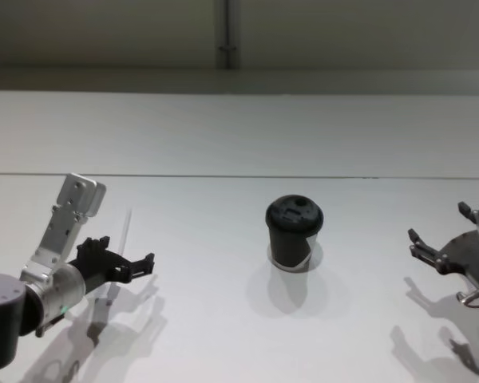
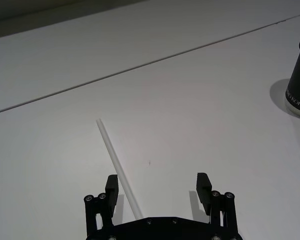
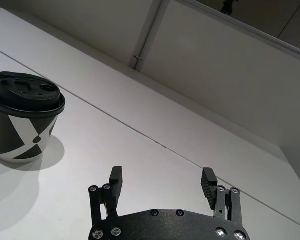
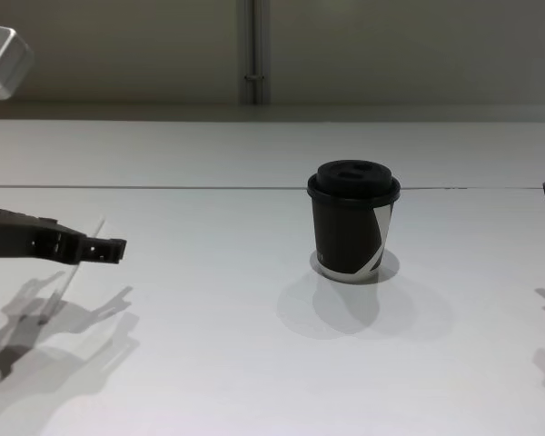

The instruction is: Pick up the straw with one hand, pass it to the other hand, and insert it into the cup.

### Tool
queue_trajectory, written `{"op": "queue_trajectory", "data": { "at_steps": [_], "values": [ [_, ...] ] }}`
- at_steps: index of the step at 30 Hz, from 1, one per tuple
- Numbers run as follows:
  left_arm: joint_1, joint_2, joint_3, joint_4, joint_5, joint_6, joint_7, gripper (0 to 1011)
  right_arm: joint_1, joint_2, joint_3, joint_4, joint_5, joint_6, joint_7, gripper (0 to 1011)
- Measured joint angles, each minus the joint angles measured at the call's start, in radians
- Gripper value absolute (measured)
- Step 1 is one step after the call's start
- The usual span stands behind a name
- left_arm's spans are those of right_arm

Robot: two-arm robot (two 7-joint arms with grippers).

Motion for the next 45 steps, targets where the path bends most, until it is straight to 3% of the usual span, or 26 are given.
{"op": "queue_trajectory", "data": {
  "at_steps": [24,45],
  "values": [
    [-0.084,-0.092,-0.043,0.142,0.023,0.145,0.03,1002,0.0,0.0,0.0,0.0,0.0,0.0,0.0,1001],
    [-0.092,-0.127,-0.09,0.163,0.033,0.213,0.014,1001,0.0,0.0,0.0,0.0,0.0,0.0,0.0,1001]
  ]
}}
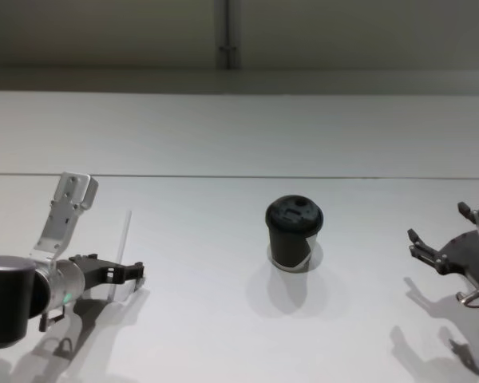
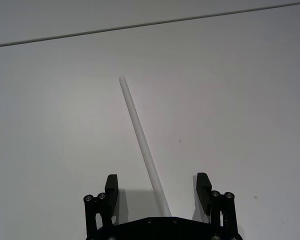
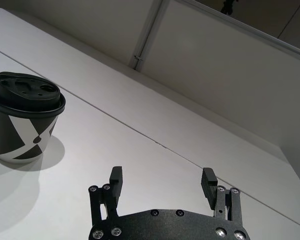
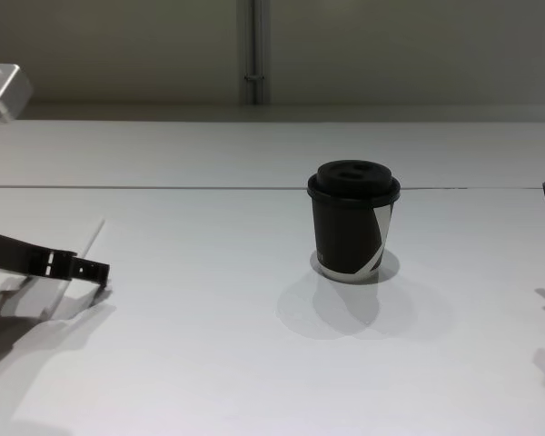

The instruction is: Pick up the straw with one hand, pass it to the other hand, and insert it into the cup.

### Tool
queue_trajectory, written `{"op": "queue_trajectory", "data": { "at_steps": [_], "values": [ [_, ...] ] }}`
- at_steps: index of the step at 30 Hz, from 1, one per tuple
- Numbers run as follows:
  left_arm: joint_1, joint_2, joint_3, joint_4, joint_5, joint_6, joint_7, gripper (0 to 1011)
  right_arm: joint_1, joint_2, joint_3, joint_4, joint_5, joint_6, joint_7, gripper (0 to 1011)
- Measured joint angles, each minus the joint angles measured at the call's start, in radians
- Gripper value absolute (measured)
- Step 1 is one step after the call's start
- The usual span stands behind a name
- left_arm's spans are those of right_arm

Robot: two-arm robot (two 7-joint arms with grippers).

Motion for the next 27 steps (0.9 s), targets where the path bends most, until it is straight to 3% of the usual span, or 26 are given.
{"op": "queue_trajectory", "data": {
  "at_steps": [15,22,27],
  "values": [
    [0.0,-0.004,-0.007,0.0,0.007,0.004,-0.003,988,0.0,0.0,0.0,0.0,0.0,0.0,0.0,1001],
    [0.0,-0.004,-0.006,0.0,0.005,0.004,-0.002,840,0.0,0.0,0.0,0.0,0.0,0.0,0.0,1001],
    [0.001,-0.003,-0.006,0.0,0.005,0.003,-0.002,667,0.0,0.0,0.0,0.0,0.0,0.0,0.0,1001]
  ]
}}
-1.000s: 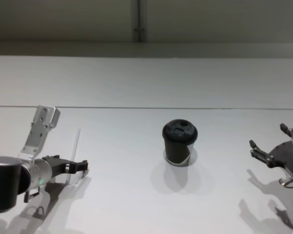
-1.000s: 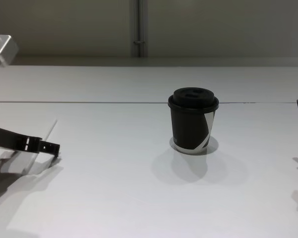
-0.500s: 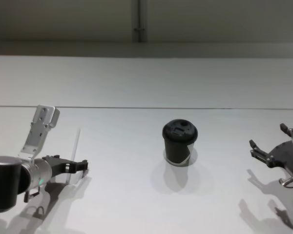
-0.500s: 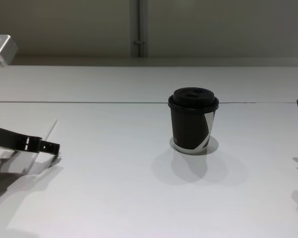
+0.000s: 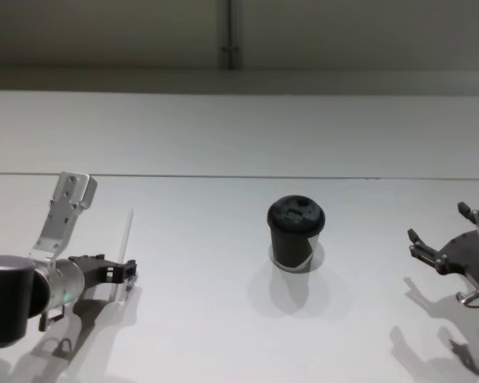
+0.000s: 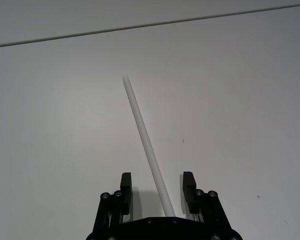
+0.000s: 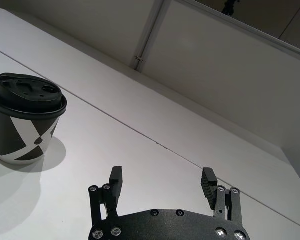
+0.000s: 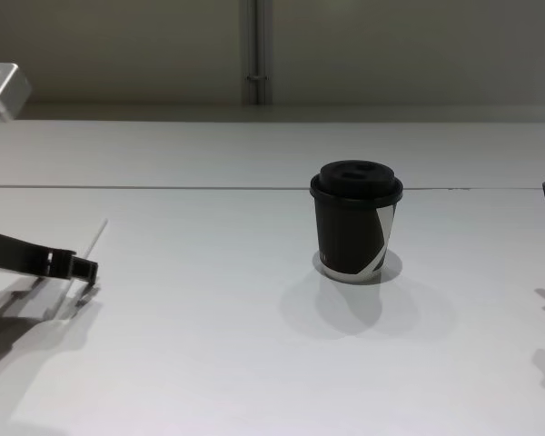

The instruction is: Pick up the straw with one hand, pass it to the other hand, and insert it into the cup.

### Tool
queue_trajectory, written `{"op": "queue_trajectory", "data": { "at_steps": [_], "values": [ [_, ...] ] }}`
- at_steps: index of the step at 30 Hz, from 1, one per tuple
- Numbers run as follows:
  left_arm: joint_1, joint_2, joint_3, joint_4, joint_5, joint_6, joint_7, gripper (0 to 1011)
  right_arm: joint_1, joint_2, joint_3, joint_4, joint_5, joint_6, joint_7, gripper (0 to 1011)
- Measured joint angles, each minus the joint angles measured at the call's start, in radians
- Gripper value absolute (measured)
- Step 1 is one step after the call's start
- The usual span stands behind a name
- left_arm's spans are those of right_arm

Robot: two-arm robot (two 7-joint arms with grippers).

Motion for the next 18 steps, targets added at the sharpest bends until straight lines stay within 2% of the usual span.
{"op": "queue_trajectory", "data": {
  "at_steps": [2,3,7,8,10,11,14,18],
  "values": [
    [0.0,0.0,0.0,0.0,0.0,0.0,0.0,628,0.0,0.0,0.0,0.0,0.0,0.0,0.0,1001],
    [0.0,0.0,0.0,0.0,0.0,0.0,0.0,568,0.0,0.0,0.0,0.0,0.0,0.0,0.0,1001],
    [0.0,0.0,0.001,0.0,-0.001,0.0,0.0,463,0.0,0.0,0.0,0.0,0.0,0.0,0.0,1001],
    [0.0,0.0,0.001,0.0,-0.001,0.0,0.0,401,0.0,0.0,0.0,0.0,0.0,0.0,0.0,1001],
    [0.0,0.0,0.001,0.0,-0.001,0.0,0.0,364,0.0,0.0,0.0,0.0,0.0,0.0,0.0,1001],
    [0.001,0.0,0.001,0.0,-0.001,0.0,0.0,306,0.0,0.0,0.0,0.0,0.0,0.0,0.0,1001],
    [0.001,0.0,0.001,0.0,-0.001,0.0,0.0,252,0.0,0.0,0.0,0.0,0.0,0.0,0.0,1001],
    [0.001,0.0,0.001,0.0,-0.002,0.0,-0.001,84,0.0,0.0,0.0,0.0,0.0,0.0,0.0,1001]
  ]
}}
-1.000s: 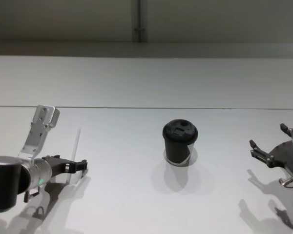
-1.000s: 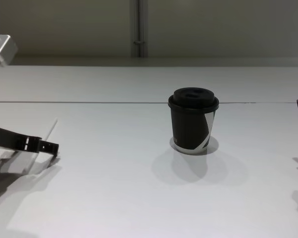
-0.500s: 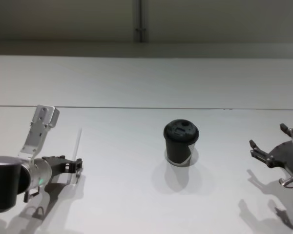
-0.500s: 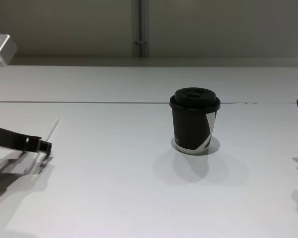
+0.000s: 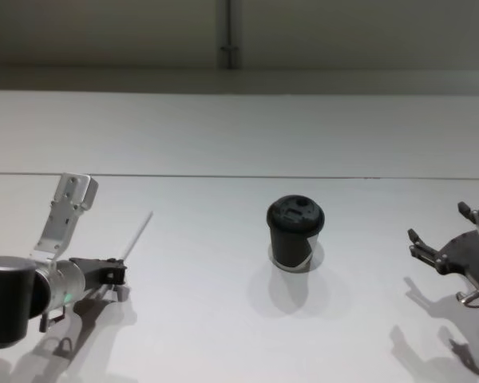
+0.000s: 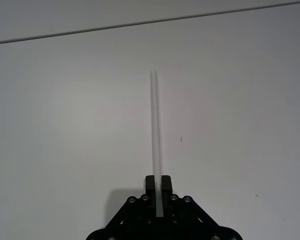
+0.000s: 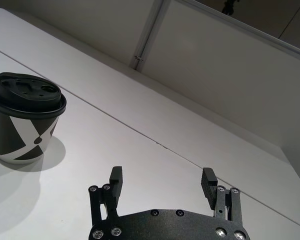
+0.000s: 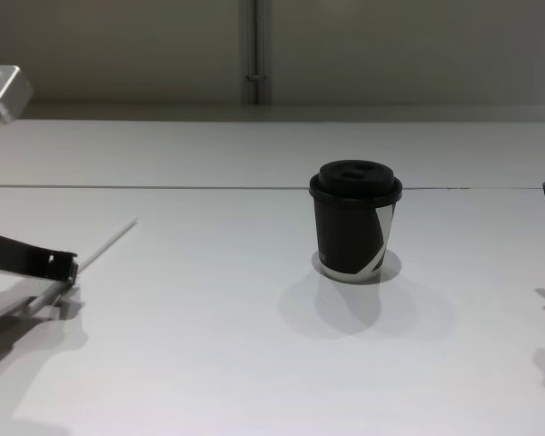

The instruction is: Pick up the straw with one hand, pass it to the other hand, and insert it into the cup.

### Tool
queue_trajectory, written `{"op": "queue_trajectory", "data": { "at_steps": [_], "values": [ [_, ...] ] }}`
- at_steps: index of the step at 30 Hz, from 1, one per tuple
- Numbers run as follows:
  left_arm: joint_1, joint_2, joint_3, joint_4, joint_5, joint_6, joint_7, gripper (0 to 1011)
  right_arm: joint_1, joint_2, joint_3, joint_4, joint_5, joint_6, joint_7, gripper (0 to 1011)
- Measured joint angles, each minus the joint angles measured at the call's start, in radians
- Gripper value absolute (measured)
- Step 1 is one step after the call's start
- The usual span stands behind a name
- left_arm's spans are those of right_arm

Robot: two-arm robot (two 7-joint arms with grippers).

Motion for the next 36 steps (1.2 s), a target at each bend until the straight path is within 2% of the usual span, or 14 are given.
{"op": "queue_trajectory", "data": {
  "at_steps": [6,16,21,25,29,32,36],
  "values": [
    [0.0,0.0,0.0,0.0,0.0,0.0,0.0,12,0.0,0.0,0.0,0.0,0.0,0.0,0.0,1001],
    [0.003,0.003,-0.001,-0.003,0.002,-0.014,-0.015,0,0.0,0.0,0.0,0.0,0.0,0.0,0.0,1001],
    [0.023,0.013,-0.009,-0.02,0.001,-0.088,-0.083,0,0.0,0.0,0.0,0.0,0.0,0.0,0.0,1001],
    [0.041,0.012,-0.036,-0.036,-0.016,-0.152,-0.115,0,0.0,0.0,0.0,0.0,0.0,0.0,0.0,1001],
    [0.059,0.012,-0.069,-0.056,-0.054,-0.227,-0.154,0,0.0,0.0,0.0,0.0,0.0,0.0,0.0,1001],
    [0.069,0.015,-0.084,-0.067,-0.08,-0.267,-0.179,0,0.0,0.0,0.0,0.0,0.0,0.0,0.0,1001],
    [0.089,0.03,-0.1,-0.094,-0.123,-0.341,-0.241,0,0.0,0.0,0.0,0.0,0.0,0.0,0.0,1001]
  ]
}}
